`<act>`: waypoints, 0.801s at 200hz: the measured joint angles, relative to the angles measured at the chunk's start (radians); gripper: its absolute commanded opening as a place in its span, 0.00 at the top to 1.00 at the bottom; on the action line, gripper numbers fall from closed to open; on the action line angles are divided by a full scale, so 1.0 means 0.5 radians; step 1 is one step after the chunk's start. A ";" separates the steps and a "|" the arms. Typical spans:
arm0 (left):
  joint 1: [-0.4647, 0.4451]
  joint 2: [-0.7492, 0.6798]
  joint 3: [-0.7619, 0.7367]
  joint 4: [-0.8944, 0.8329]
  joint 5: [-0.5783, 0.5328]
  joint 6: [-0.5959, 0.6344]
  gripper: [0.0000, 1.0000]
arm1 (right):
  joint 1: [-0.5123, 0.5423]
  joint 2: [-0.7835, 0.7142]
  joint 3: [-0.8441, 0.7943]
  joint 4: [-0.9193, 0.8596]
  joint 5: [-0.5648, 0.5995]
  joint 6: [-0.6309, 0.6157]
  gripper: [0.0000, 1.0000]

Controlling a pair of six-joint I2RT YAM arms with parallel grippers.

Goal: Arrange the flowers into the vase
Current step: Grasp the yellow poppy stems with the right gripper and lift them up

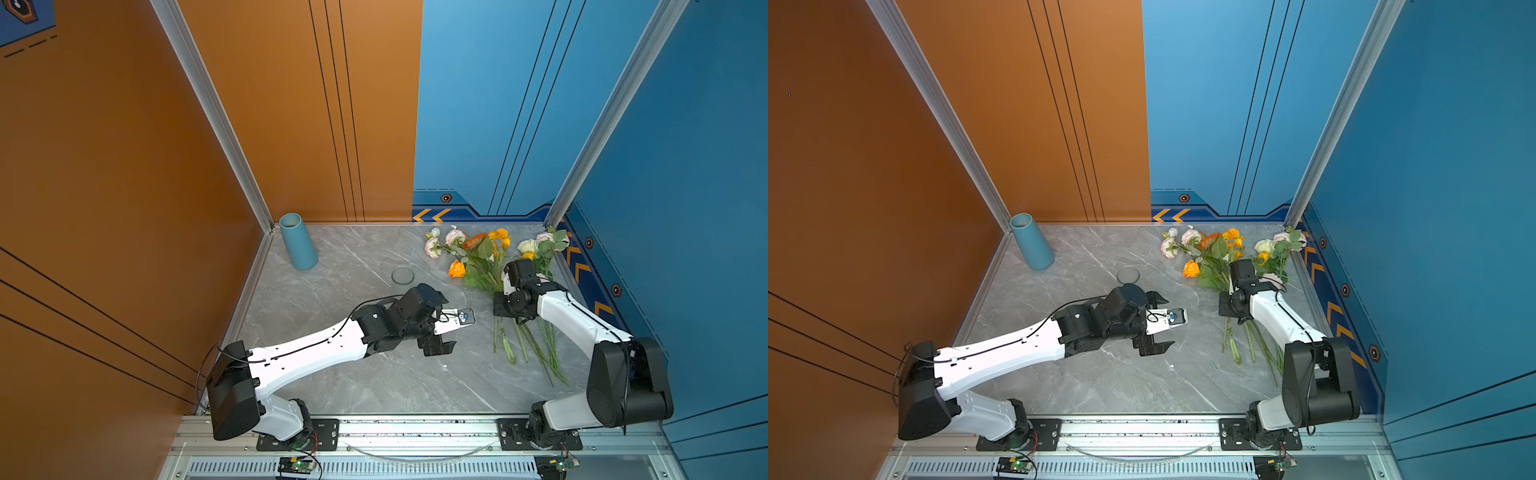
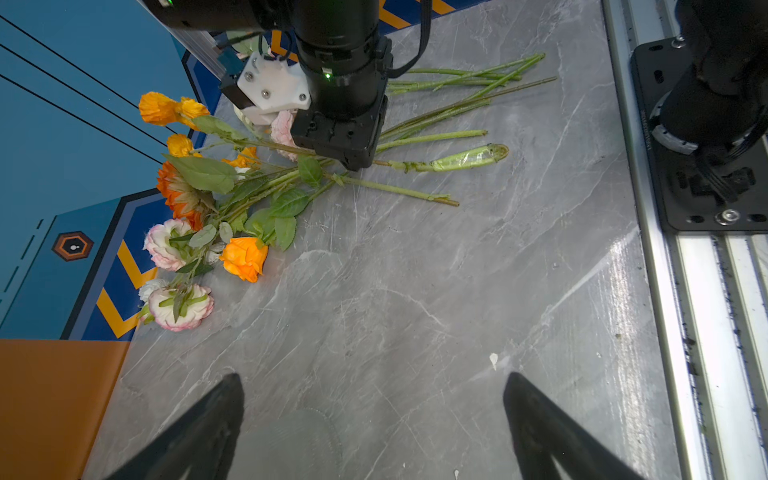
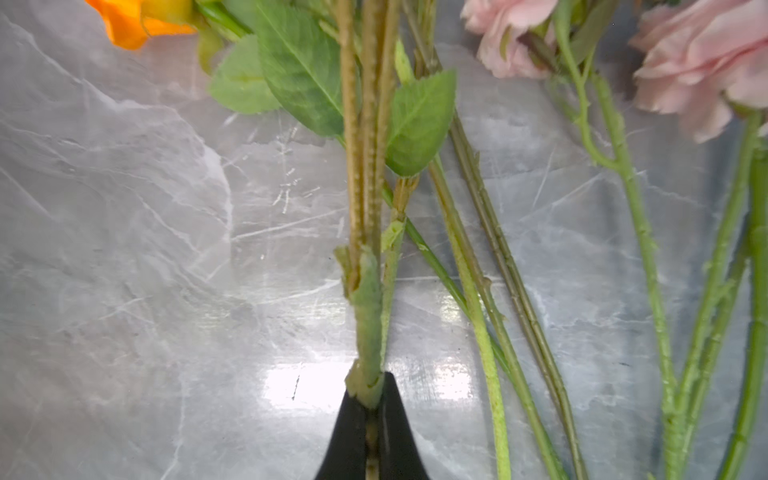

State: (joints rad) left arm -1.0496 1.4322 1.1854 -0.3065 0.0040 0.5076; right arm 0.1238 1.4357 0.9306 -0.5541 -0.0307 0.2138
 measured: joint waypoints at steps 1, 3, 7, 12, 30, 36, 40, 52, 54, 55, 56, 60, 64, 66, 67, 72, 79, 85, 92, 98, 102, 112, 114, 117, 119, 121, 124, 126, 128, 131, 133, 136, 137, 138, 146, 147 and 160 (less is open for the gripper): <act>0.000 -0.001 0.000 0.000 -0.001 0.000 0.02 | 0.000 -0.003 0.002 -0.001 0.000 0.000 1.00; 0.004 -0.005 0.000 0.000 0.000 0.000 0.02 | 0.001 -0.014 0.006 -0.008 0.000 0.000 1.00; 0.009 -0.008 0.000 -0.001 0.001 0.000 0.02 | 0.002 -0.029 0.012 -0.015 0.000 0.000 1.00; 0.021 -0.018 0.000 -0.002 0.008 -0.002 0.02 | 0.003 -0.052 0.021 -0.027 0.001 0.000 1.00; 0.078 -0.066 0.000 -0.004 0.065 -0.021 0.02 | 0.003 -0.139 0.034 -0.048 0.001 0.006 1.00; 0.103 -0.089 0.001 -0.006 0.093 -0.030 0.02 | 0.003 -0.169 0.036 -0.060 0.001 0.010 1.00; 0.120 -0.107 0.001 -0.008 0.114 -0.037 0.02 | 0.003 -0.192 0.037 -0.066 0.001 0.017 1.00; 0.171 -0.168 0.001 -0.008 0.172 -0.056 0.02 | 0.005 -0.250 0.047 -0.085 0.001 0.031 1.00; 0.179 -0.179 0.001 -0.008 0.180 -0.060 0.02 | 0.005 -0.259 0.050 -0.087 0.000 0.032 1.00; 0.185 -0.188 0.001 -0.008 0.185 -0.060 0.02 | 0.006 -0.262 0.052 -0.088 0.000 0.033 1.00; 0.188 -0.192 0.001 -0.008 0.188 -0.061 0.02 | 0.006 -0.267 0.053 -0.089 0.000 0.034 1.00; 0.205 -0.215 0.002 -0.008 0.205 -0.068 0.02 | 0.009 -0.285 0.061 -0.092 0.000 0.040 1.00; 0.224 -0.240 0.004 -0.008 0.220 -0.075 0.02 | 0.013 -0.304 0.069 -0.094 0.000 0.047 1.00; 0.232 -0.252 0.005 -0.007 0.227 -0.075 0.02 | 0.014 -0.310 0.071 -0.094 -0.001 0.048 1.00; 0.235 -0.256 0.005 -0.007 0.228 -0.076 0.02 | 0.016 -0.315 0.074 -0.095 0.000 0.053 1.00; 0.260 -0.291 0.008 -0.006 0.246 -0.085 0.02 | 0.024 -0.336 0.087 -0.099 -0.001 0.058 1.00; 0.293 -0.336 0.011 -0.005 0.262 -0.098 0.02 | 0.038 -0.365 0.104 -0.099 0.000 0.066 1.00; 0.327 -0.378 0.011 0.001 0.275 -0.108 0.02 | 0.053 -0.389 0.121 -0.103 0.001 0.074 1.00; 0.367 -0.426 0.012 0.005 0.288 -0.121 0.02 | 0.072 -0.420 0.145 -0.107 0.002 0.085 1.00; 0.407 -0.470 0.012 0.006 0.301 -0.130 0.02 | 0.091 -0.448 0.167 -0.110 0.002 0.093 1.00; 0.430 -0.498 0.012 0.006 0.309 -0.137 0.02 | 0.101 -0.465 0.180 -0.111 0.002 0.095 1.00; 0.494 -0.562 0.012 0.005 0.330 -0.161 0.02 | 0.130 -0.512 0.212 -0.112 0.002 0.102 1.00; 0.506 -0.576 0.012 0.005 0.333 -0.162 0.02 | 0.136 -0.521 0.220 -0.113 0.002 0.105 1.00; 0.523 -0.601 0.011 0.005 0.339 -0.171 0.02 | 0.143 -0.536 0.229 -0.113 0.002 0.107 1.00; 0.536 -0.613 0.011 0.005 0.343 -0.175 0.02 | 0.150 -0.545 0.234 -0.112 0.002 0.108 1.00; 0.548 -0.629 0.011 0.004 0.347 -0.180 0.02 | 0.156 -0.555 0.242 -0.112 0.001 0.107 1.00; 0.565 -0.651 0.006 0.008 0.352 -0.185 0.02 | 0.166 -0.568 0.252 -0.114 0.002 0.108 1.00; 0.577 -0.665 0.002 0.010 0.356 -0.190 0.02 | 0.172 -0.576 0.259 -0.114 0.002 0.108 1.00; 0.589 -0.685 -0.005 0.010 0.361 -0.196 0.02 | 0.179 -0.586 0.266 -0.114 0.001 0.108 1.00; 0.607 -0.712 -0.018 0.018 0.364 -0.201 0.02 | 0.188 -0.597 0.275 -0.114 0.002 0.108 1.00; 0.620 -0.732 -0.030 0.021 0.366 -0.208 0.02 | 0.195 -0.605 0.283 -0.114 0.002 0.108 1.00; 0.639 -0.771 -0.051 0.024 0.371 -0.217 0.02 | 0.207 -0.616 0.293 -0.114 0.002 0.109 1.00; 0.642 -0.777 -0.056 0.025 0.372 -0.218 0.02 | 0.210 -0.618 0.294 -0.113 0.002 0.109 1.00; 0.651 -0.792 -0.066 0.028 0.372 -0.220 0.02 | 0.215 -0.623 0.299 -0.111 0.002 0.110 1.00; 0.706 -0.890 -0.141 0.041 0.386 -0.240 0.02 | 0.249 -0.649 0.323 -0.105 0.005 0.114 1.00; 0.710 -0.898 -0.147 0.042 0.388 -0.241 0.02 | 0.253 -0.652 0.326 -0.104 0.005 0.114 1.00; 0.809 -1.057 -0.320 0.098 0.427 -0.280 0.02 | 0.334 -0.698 0.340 -0.047 0.023 0.130 1.00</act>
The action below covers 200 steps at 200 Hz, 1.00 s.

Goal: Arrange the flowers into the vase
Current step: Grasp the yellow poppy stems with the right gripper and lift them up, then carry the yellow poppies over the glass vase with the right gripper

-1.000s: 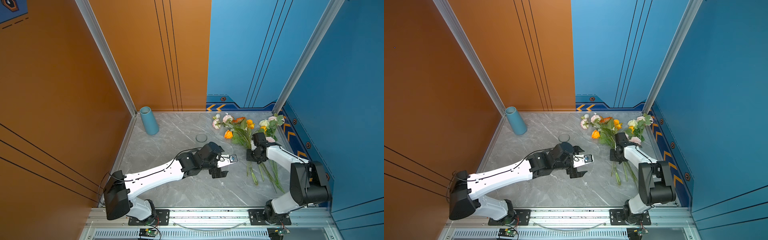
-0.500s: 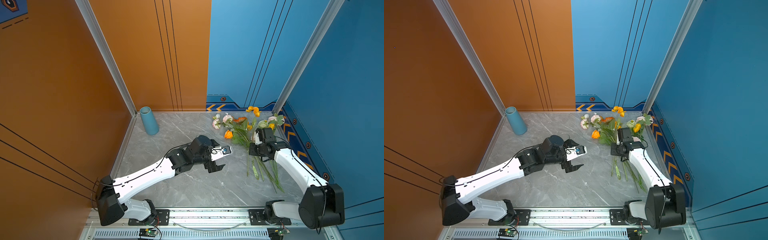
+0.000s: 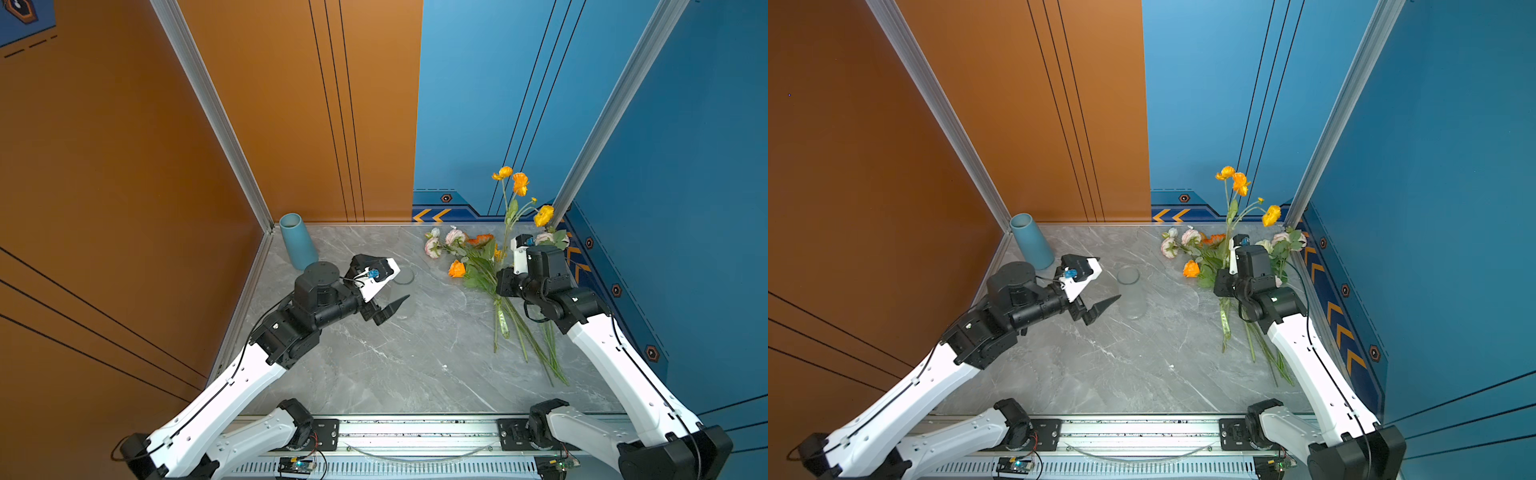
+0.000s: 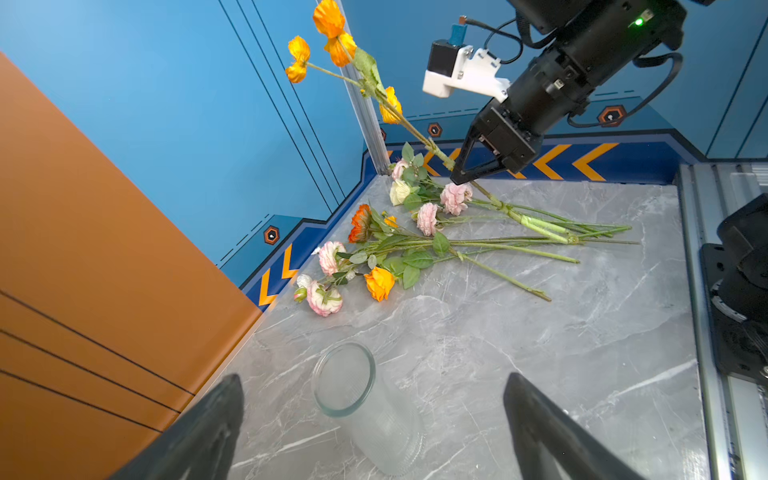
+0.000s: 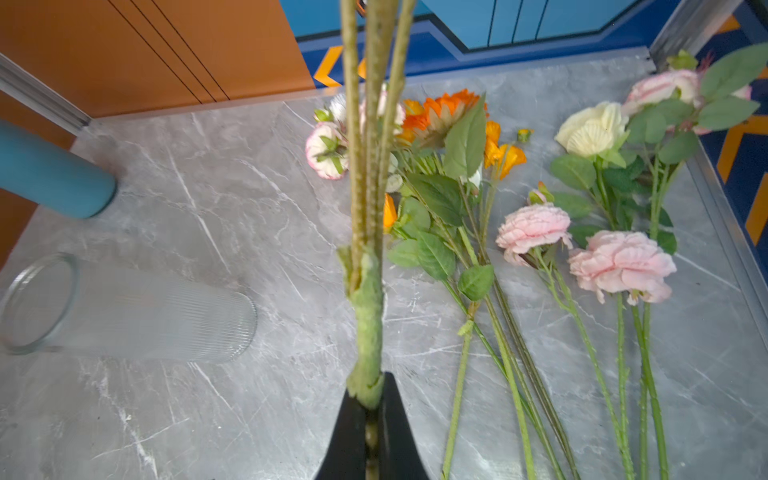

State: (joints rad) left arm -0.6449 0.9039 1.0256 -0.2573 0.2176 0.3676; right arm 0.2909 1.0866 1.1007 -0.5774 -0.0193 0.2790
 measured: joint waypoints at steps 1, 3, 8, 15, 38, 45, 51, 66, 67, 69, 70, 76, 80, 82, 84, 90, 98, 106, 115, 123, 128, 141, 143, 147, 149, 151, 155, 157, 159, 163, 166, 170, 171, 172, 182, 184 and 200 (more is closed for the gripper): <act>0.011 -0.014 -0.019 0.002 0.003 -0.004 0.02 | 0.010 -0.005 0.000 0.009 0.000 0.001 1.00; 0.030 -0.034 -0.049 0.009 0.010 -0.007 0.02 | 0.024 -0.011 0.000 0.020 0.002 0.005 1.00; 0.067 -0.072 -0.112 0.021 0.021 -0.018 0.02 | 0.065 -0.026 0.000 0.056 0.015 0.017 1.00; 0.110 -0.111 -0.182 0.015 0.024 -0.021 0.02 | 0.131 -0.043 0.000 0.117 0.040 0.024 1.00; 0.219 -0.092 -0.235 0.030 0.058 -0.065 0.02 | 0.348 -0.058 0.000 0.369 0.130 0.036 1.00; 0.256 -0.064 -0.240 0.046 0.082 -0.089 0.02 | 0.407 -0.052 0.000 0.452 0.156 0.035 1.00; 0.292 -0.047 -0.243 0.062 0.103 -0.108 0.02 | 0.449 -0.043 0.001 0.517 0.169 0.032 1.00; 0.353 -0.018 -0.245 0.096 0.160 -0.150 0.02 | 0.529 0.010 0.038 0.657 0.200 0.017 1.00; 0.358 -0.017 -0.245 0.101 0.166 -0.156 0.02 | 0.536 0.018 0.045 0.667 0.204 0.014 1.00; 0.363 -0.013 -0.245 0.106 0.171 -0.158 0.02 | 0.541 0.027 0.052 0.681 0.205 0.011 1.00; 0.365 -0.011 -0.245 0.108 0.174 -0.161 0.02 | 0.548 0.037 0.059 0.692 0.207 0.011 1.00; 0.375 -0.002 -0.245 0.124 0.197 -0.172 0.02 | 0.568 0.074 0.090 0.745 0.208 0.002 1.00; 0.378 0.004 -0.245 0.133 0.208 -0.177 0.02 | 0.580 0.099 0.113 0.775 0.209 -0.004 1.00; 0.378 0.007 -0.245 0.137 0.214 -0.180 0.02 | 0.585 0.116 0.126 0.797 0.210 -0.005 1.00; 0.379 0.011 -0.245 0.141 0.221 -0.185 0.02 | 0.591 0.134 0.140 0.816 0.210 -0.009 1.00; 0.388 0.021 -0.245 0.151 0.240 -0.193 0.02 | 0.603 0.178 0.175 0.871 0.208 -0.021 1.00; 0.398 0.037 -0.245 0.160 0.268 -0.204 0.02 | 0.620 0.237 0.219 0.942 0.204 -0.031 1.00; 0.412 0.051 -0.245 0.166 0.289 -0.214 0.02 | 0.635 0.297 0.263 1.015 0.202 -0.040 1.00; 0.439 0.066 -0.245 0.172 0.306 -0.222 0.02 | 0.649 0.365 0.309 1.089 0.198 -0.041 1.00; 0.460 0.076 -0.245 0.175 0.317 -0.229 0.02 | 0.662 0.429 0.350 1.155 0.188 -0.042 1.00; 0.472 0.082 -0.245 0.178 0.323 -0.230 0.02 | 0.671 0.465 0.373 1.192 0.186 -0.043 1.00; 0.495 0.096 -0.245 0.180 0.339 -0.238 0.02 | 0.693 0.560 0.433 1.279 0.172 -0.049 1.00; 0.497 0.099 -0.245 0.180 0.340 -0.238 0.02 | 0.697 0.578 0.443 1.295 0.166 -0.049 1.00; 0.504 0.105 -0.245 0.180 0.347 -0.243 0.02 | 0.704 0.602 0.458 1.320 0.161 -0.049 1.00; 0.506 0.107 -0.245 0.180 0.351 -0.245 0.02 | 0.707 0.615 0.466 1.334 0.157 -0.049 1.00; 0.507 0.109 -0.245 0.180 0.354 -0.245 0.02 | 0.711 0.630 0.475 1.341 0.152 -0.049 1.00; 0.511 0.114 -0.245 0.180 0.359 -0.246 0.02 | 0.717 0.651 0.489 1.359 0.150 -0.048 1.00; 0.513 0.116 -0.245 0.180 0.362 -0.247 0.02 | 0.721 0.665 0.498 1.370 0.146 -0.048 1.00; 0.514 0.117 -0.245 0.180 0.365 -0.248 0.02 | 0.725 0.677 0.506 1.379 0.142 -0.048 1.00; 0.517 0.121 -0.245 0.180 0.372 -0.252 0.02 | 0.730 0.698 0.520 1.399 0.136 -0.047 1.00; 0.518 0.124 -0.245 0.181 0.377 -0.253 0.02 | 0.735 0.714 0.530 1.412 0.130 -0.048 1.00; 0.523 0.125 -0.245 0.182 0.383 -0.255 0.02 | 0.742 0.739 0.546 1.436 0.126 -0.047 1.00; 0.523 0.126 -0.245 0.182 0.384 -0.256 0.02 | 0.744 0.743 0.548 1.440 0.124 -0.047 1.00; 0.525 0.127 -0.245 0.182 0.387 -0.258 0.02 | 0.746 0.751 0.552 1.446 0.121 -0.047 1.00; 0.535 0.130 -0.245 0.188 0.399 -0.260 0.02 | 0.761 0.797 0.581 1.489 0.102 -0.047 1.00; 0.536 0.130 -0.245 0.189 0.399 -0.261 0.02 | 0.766 0.808 0.585 1.504 0.098 -0.048 1.00; 0.544 0.134 -0.245 0.198 0.406 -0.262 0.02 | 0.792 0.881 0.608 1.598 0.069 -0.047 1.00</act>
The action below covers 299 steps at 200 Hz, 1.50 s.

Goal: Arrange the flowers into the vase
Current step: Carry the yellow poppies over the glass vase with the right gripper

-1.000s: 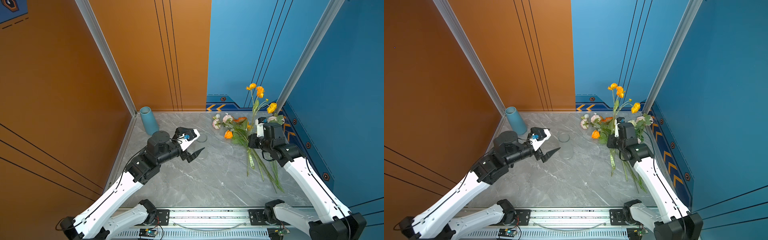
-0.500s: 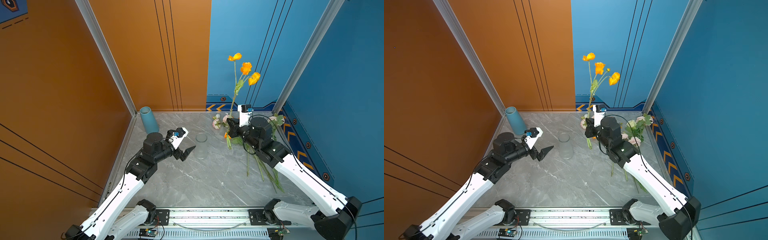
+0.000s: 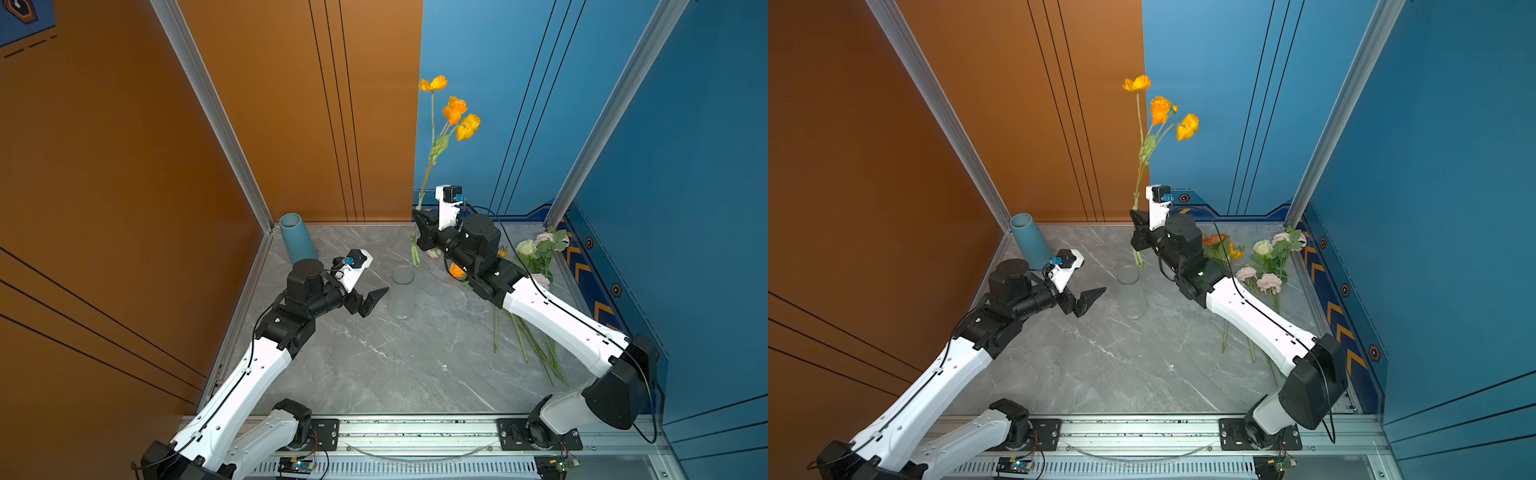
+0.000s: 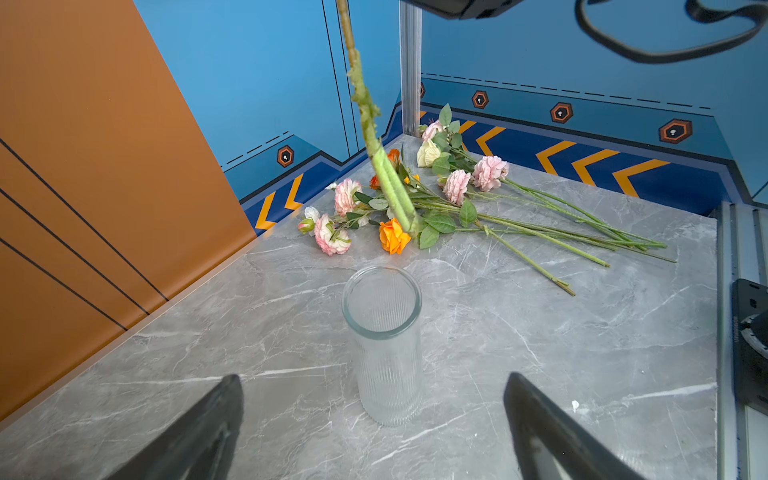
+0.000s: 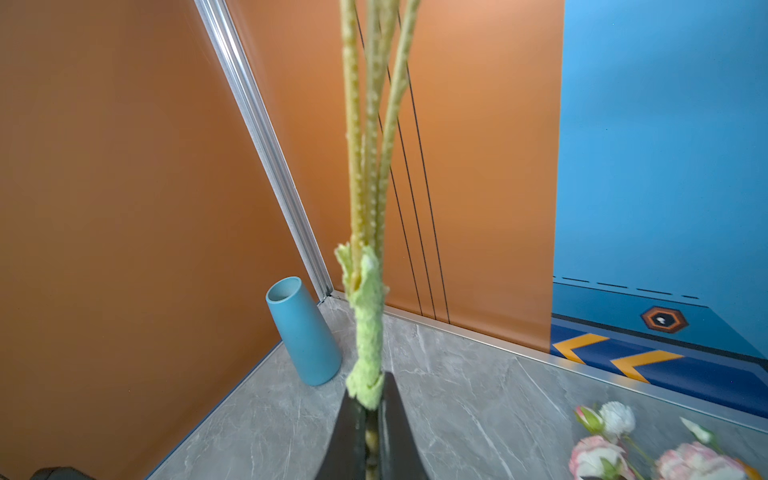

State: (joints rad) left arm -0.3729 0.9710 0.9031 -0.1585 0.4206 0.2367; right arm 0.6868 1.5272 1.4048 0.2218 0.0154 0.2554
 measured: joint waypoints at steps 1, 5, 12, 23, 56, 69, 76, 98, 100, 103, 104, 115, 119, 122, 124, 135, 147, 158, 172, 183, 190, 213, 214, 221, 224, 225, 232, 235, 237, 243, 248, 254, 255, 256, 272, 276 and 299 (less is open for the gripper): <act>0.000 0.000 0.000 0.001 0.000 0.000 0.02 | 0.002 0.003 0.001 0.004 -0.001 -0.001 1.00; 0.000 0.000 0.000 0.003 0.000 0.001 0.02 | 0.005 0.021 0.001 0.026 -0.018 0.000 1.00; 0.000 0.000 0.000 0.008 0.001 0.001 0.02 | 0.021 0.047 0.001 0.065 -0.033 -0.001 1.00; 0.000 0.000 0.000 0.018 0.001 0.001 0.02 | 0.040 0.087 0.001 0.115 -0.049 -0.001 1.00; 0.000 0.000 0.000 0.026 0.001 0.001 0.02 | 0.101 0.159 0.001 0.192 -0.093 0.000 1.00; 0.002 0.000 0.000 0.026 0.001 0.001 0.02 | 0.113 0.163 0.001 0.222 -0.099 0.000 1.00; 0.002 0.000 0.000 0.026 0.001 0.001 0.02 | 0.115 0.163 0.000 0.236 -0.105 -0.001 1.00; 0.004 0.000 0.000 0.026 0.002 0.001 0.02 | 0.121 0.163 -0.027 0.316 -0.138 -0.014 1.00; 0.003 0.000 0.000 0.025 0.002 0.001 0.02 | 0.121 0.163 -0.030 0.320 -0.140 -0.016 1.00; 0.004 0.000 0.000 0.026 0.002 0.001 0.02 | 0.121 0.163 -0.034 0.325 -0.143 -0.017 1.00; 0.003 0.000 0.000 0.025 0.002 0.001 0.02 | 0.121 0.163 -0.035 0.326 -0.143 -0.018 1.00; 0.004 0.000 0.000 0.026 0.002 0.002 0.02 | 0.127 0.163 -0.059 0.345 -0.147 -0.032 1.00; 0.004 -0.001 0.000 0.026 0.002 0.002 0.02 | 0.129 0.163 -0.068 0.350 -0.146 -0.040 1.00; 0.005 -0.001 0.000 0.026 0.002 0.002 0.02 | 0.131 0.163 -0.072 0.351 -0.146 -0.043 1.00; 0.005 -0.001 0.000 0.026 0.002 0.002 0.02 | 0.132 0.164 -0.076 0.351 -0.146 -0.047 1.00; 0.012 -0.001 0.000 0.025 0.002 0.002 0.02 | 0.143 0.174 -0.090 0.351 -0.146 -0.066 1.00; 0.017 -0.001 0.000 0.026 0.002 0.002 0.02 | 0.153 0.185 -0.107 0.352 -0.144 -0.098 1.00; 0.016 -0.001 0.000 0.026 0.006 0.002 0.02 | 0.162 0.185 -0.135 0.350 -0.140 -0.118 1.00; 0.017 -0.001 0.000 0.026 0.008 0.002 0.02 | 0.172 0.185 -0.172 0.350 -0.131 -0.149 1.00; 0.017 -0.001 0.000 0.026 0.008 0.002 0.02 | 0.175 0.185 -0.200 0.350 -0.130 -0.169 1.00; 0.017 -0.001 0.000 0.026 0.008 0.002 0.02 | 0.175 0.185 -0.217 0.351 -0.130 -0.182 1.00; 0.017 0.000 0.000 0.026 0.018 0.002 0.02 | 0.175 0.185 -0.297 0.369 -0.121 -0.221 1.00; 0.017 0.000 0.000 0.026 0.018 0.002 0.02 | 0.175 0.185 -0.300 0.369 -0.121 -0.221 1.00; 0.017 0.000 0.000 0.026 0.022 0.002 0.02 | 0.175 0.185 -0.330 0.383 -0.115 -0.231 1.00; 0.017 0.000 0.000 0.026 0.022 0.002 0.02 | 0.175 0.185 -0.342 0.384 -0.113 -0.238 1.00; 0.017 0.000 0.000 0.026 0.022 0.001 0.02 | 0.175 0.185 -0.347 0.385 -0.113 -0.240 1.00; 0.017 0.002 0.000 0.026 0.023 0.002 0.02 | 0.175 0.185 -0.375 0.388 -0.112 -0.252 1.00; 0.017 0.002 0.000 0.026 0.023 0.002 0.02 | 0.175 0.185 -0.385 0.393 -0.113 -0.253 1.00; 0.017 0.003 0.000 0.026 0.023 0.002 0.02 | 0.175 0.185 -0.391 0.394 -0.112 -0.255 1.00; 0.017 0.005 0.000 0.027 0.023 0.001 0.02 | 0.175 0.185 -0.410 0.399 -0.113 -0.259 1.00; 0.017 0.008 0.000 0.026 0.024 0.002 0.02 | 0.175 0.185 -0.424 0.404 -0.113 -0.260 1.00; 0.017 0.012 0.000 0.026 0.024 0.002 0.02 | 0.175 0.185 -0.446 0.417 -0.112 -0.260 1.00; 0.017 0.014 0.000 0.026 0.024 0.001 0.02 | 0.175 0.185 -0.452 0.423 -0.113 -0.260 1.00; 0.017 0.014 0.000 0.026 0.024 0.002 0.02 | 0.175 0.185 -0.454 0.424 -0.113 -0.261 1.00; 0.017 0.022 0.000 0.026 0.024 0.002 0.02 | 0.175 0.185 -0.538 0.475 -0.111 -0.266 1.00; 0.017 0.023 0.000 0.026 0.024 0.001 0.02 | 0.177 0.185 -0.561 0.484 -0.110 -0.267 1.00; 0.017 0.031 0.000 0.026 0.039 0.001 0.02 | 0.182 0.185 -0.671 0.508 -0.079 -0.271 1.00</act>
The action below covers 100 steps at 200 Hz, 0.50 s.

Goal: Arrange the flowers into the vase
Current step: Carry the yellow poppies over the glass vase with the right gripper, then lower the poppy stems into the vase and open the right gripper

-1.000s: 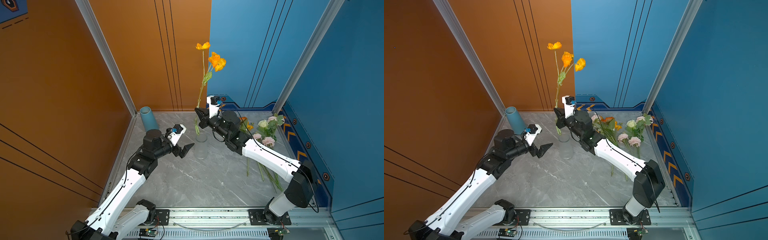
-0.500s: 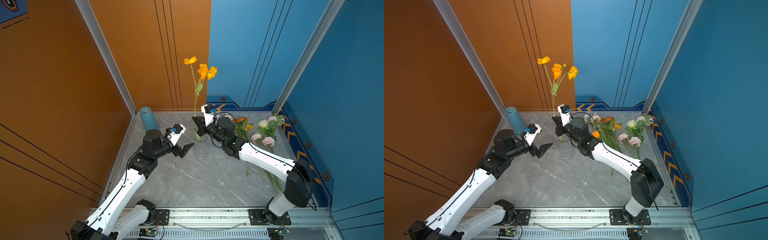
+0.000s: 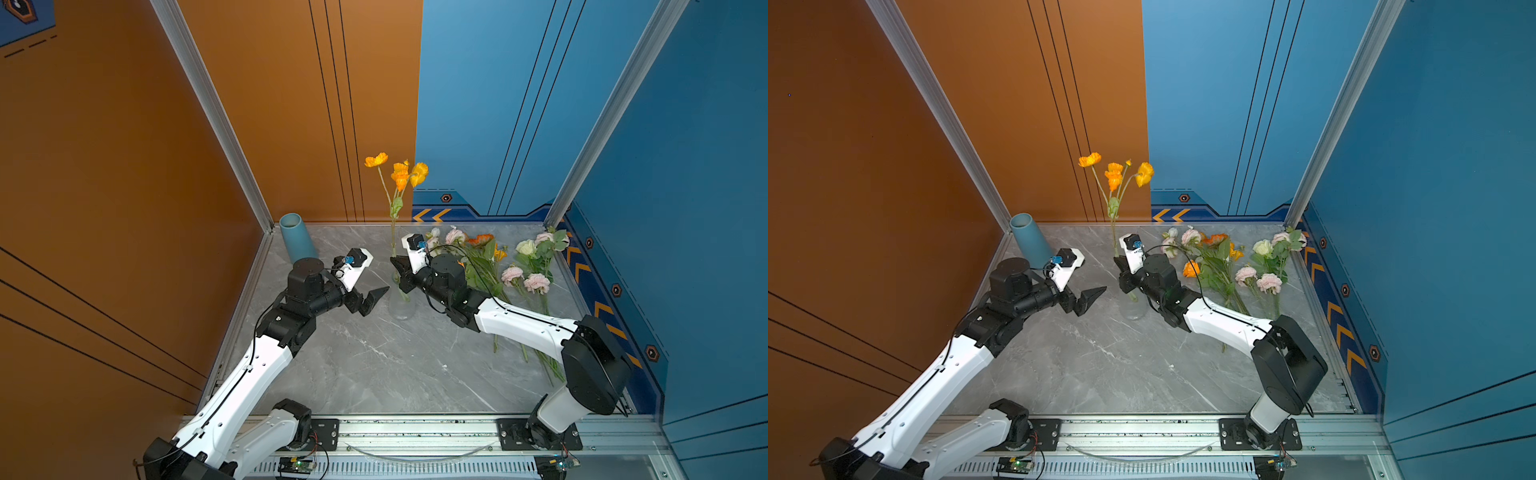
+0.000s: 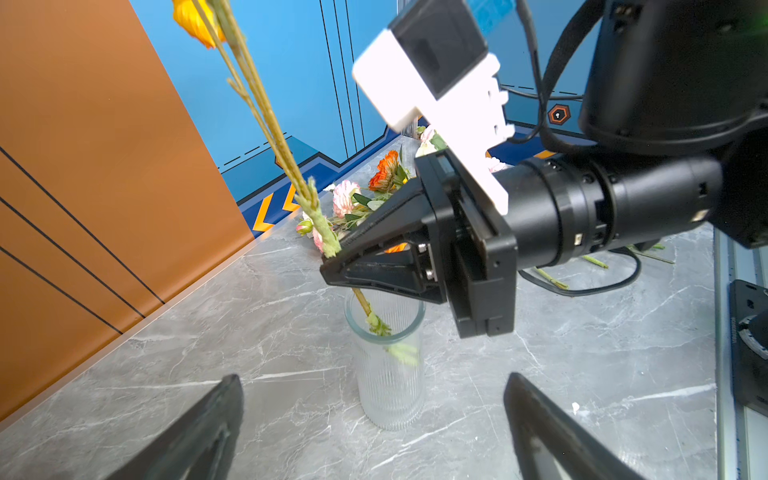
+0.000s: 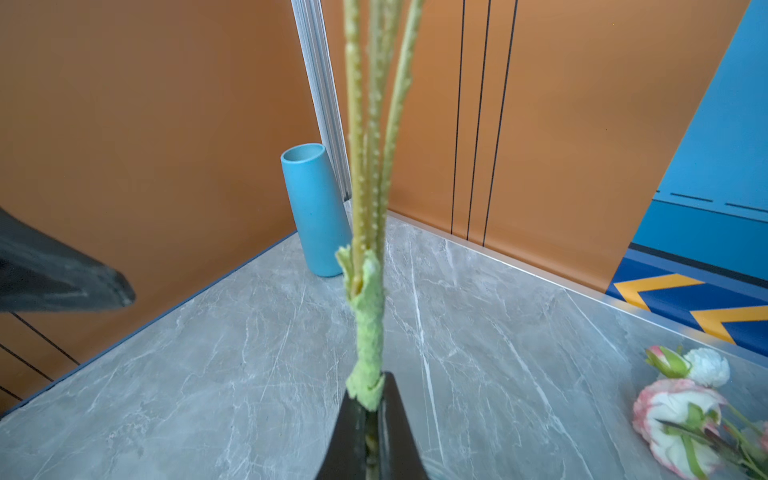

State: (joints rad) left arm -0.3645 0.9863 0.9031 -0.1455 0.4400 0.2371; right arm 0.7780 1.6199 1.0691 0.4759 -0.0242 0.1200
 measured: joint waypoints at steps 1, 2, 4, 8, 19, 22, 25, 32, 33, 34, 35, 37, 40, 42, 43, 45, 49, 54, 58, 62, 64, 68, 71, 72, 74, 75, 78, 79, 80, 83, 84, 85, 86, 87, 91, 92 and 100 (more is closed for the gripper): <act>0.000 0.001 0.000 0.001 0.000 0.000 0.02 | 0.000 0.000 -0.002 0.001 0.001 -0.001 1.00; 0.000 0.002 0.000 0.001 0.001 0.000 0.02 | 0.000 0.000 -0.005 0.002 0.002 -0.002 1.00; 0.000 0.003 0.000 0.001 0.002 0.000 0.02 | 0.001 0.000 -0.013 0.007 0.004 -0.002 1.00; 0.000 0.005 0.000 0.001 0.007 0.000 0.02 | 0.001 0.000 -0.029 0.012 0.005 -0.002 1.00; 0.000 0.011 0.000 0.001 0.016 -0.001 0.02 | 0.001 0.000 -0.061 0.030 0.006 -0.003 1.00; 0.000 0.011 0.000 0.000 0.018 -0.002 0.02 | 0.001 0.000 -0.071 0.034 0.007 -0.003 1.00; 0.000 0.013 0.000 0.001 0.021 -0.002 0.02 | 0.001 0.000 -0.079 0.038 0.008 -0.003 1.00; -0.001 0.014 0.000 0.001 0.022 -0.005 0.02 | 0.001 0.000 -0.097 0.045 0.013 -0.003 0.98; -0.001 0.014 0.000 0.001 0.022 -0.005 0.02 | 0.001 0.000 -0.101 0.047 0.014 -0.003 0.98; -0.001 0.015 0.000 0.001 0.022 -0.005 0.02 | 0.001 0.000 -0.103 0.047 0.014 -0.003 0.98; -0.001 0.016 0.000 0.001 0.022 -0.005 0.02 | 0.001 0.000 -0.105 0.048 0.015 -0.003 0.98; -0.001 0.017 0.000 0.001 0.023 -0.005 0.02 | 0.001 0.000 -0.109 0.050 0.018 -0.003 0.97; -0.001 0.018 0.000 0.001 0.025 -0.005 0.02 | 0.001 0.000 -0.115 0.050 0.021 -0.003 0.96; -0.001 0.018 0.000 0.001 0.027 -0.005 0.02 | 0.001 0.000 -0.119 0.051 0.021 -0.003 0.95; -0.001 0.018 0.000 0.001 0.027 -0.005 0.02 | 0.001 0.000 -0.121 0.051 0.021 -0.003 0.95; -0.001 0.018 0.000 0.001 0.028 -0.005 0.02 | 0.001 0.000 -0.124 0.052 0.022 -0.003 0.94; -0.001 0.021 0.000 0.000 0.029 -0.005 0.02 | 0.001 0.000 -0.130 0.053 0.027 -0.003 0.94; -0.001 0.021 0.000 0.001 0.030 -0.005 0.02 | 0.001 0.000 -0.135 0.053 0.029 -0.002 0.93; -0.001 0.022 0.000 0.001 0.029 -0.005 0.02 | 0.001 0.000 -0.138 0.053 0.035 -0.003 0.93; -0.001 0.023 0.000 0.001 0.030 -0.005 0.02 | 0.001 0.000 -0.140 0.053 0.037 -0.002 0.92; -0.001 0.024 0.000 0.001 0.030 -0.005 0.02 | 0.001 0.000 -0.140 0.053 0.039 -0.002 0.91; -0.001 0.024 0.000 0.001 0.030 -0.005 0.02 | 0.001 0.000 -0.140 0.053 0.043 -0.002 0.91; -0.001 0.025 0.000 0.001 0.030 -0.005 0.02 | 0.001 0.000 -0.140 0.054 0.043 -0.002 0.90; -0.001 0.025 0.000 0.001 0.030 -0.005 0.02 | 0.001 0.000 -0.140 0.055 0.043 -0.003 0.90; -0.001 0.025 0.000 0.001 0.031 -0.005 0.02 | 0.001 0.000 -0.140 0.057 0.043 -0.001 0.89; -0.001 0.025 0.000 0.001 0.031 -0.005 0.02 | 0.001 0.000 -0.140 0.058 0.043 -0.002 0.89; -0.001 0.026 0.000 0.001 0.031 -0.005 0.02 | 0.001 0.000 -0.140 0.063 0.043 -0.003 0.88; -0.001 0.026 0.000 0.001 0.031 -0.005 0.02 | 0.001 0.000 -0.140 0.063 0.043 -0.003 0.88; -0.001 0.027 0.000 0.000 0.031 -0.005 0.02 | 0.001 0.000 -0.140 0.064 0.043 -0.002 0.88; -0.001 0.028 0.000 0.000 0.031 -0.005 0.02 | 0.001 0.000 -0.140 0.066 0.043 -0.004 0.87; -0.001 0.028 0.000 0.001 0.031 -0.005 0.02 | 0.001 0.000 -0.140 0.067 0.043 -0.002 0.87; -0.001 0.029 0.000 0.001 0.031 -0.005 0.02 | 0.001 0.000 -0.140 0.068 0.043 -0.003 0.87; -0.001 0.029 0.000 0.001 0.031 -0.005 0.02 | 0.001 0.000 -0.140 0.067 0.044 -0.002 0.87; -0.001 0.029 0.000 0.001 0.031 -0.005 0.02 | 0.001 0.000 -0.140 0.068 0.043 -0.002 0.87; -0.001 0.031 0.000 0.001 0.031 -0.005 0.02 | 0.001 0.000 -0.140 0.068 0.045 -0.002 0.86; -0.001 0.031 0.000 0.001 0.031 -0.006 0.02 | 0.001 0.000 -0.140 0.068 0.044 -0.003 0.85; -0.001 0.033 0.000 0.000 0.032 -0.005 0.02 | 0.001 0.000 -0.140 0.068 0.049 -0.002 0.83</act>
State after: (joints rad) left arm -0.3649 1.0027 0.9031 -0.1455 0.4561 0.2344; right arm 0.7784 1.6199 0.9989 0.5098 0.0002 0.1192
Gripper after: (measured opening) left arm 0.979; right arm 0.142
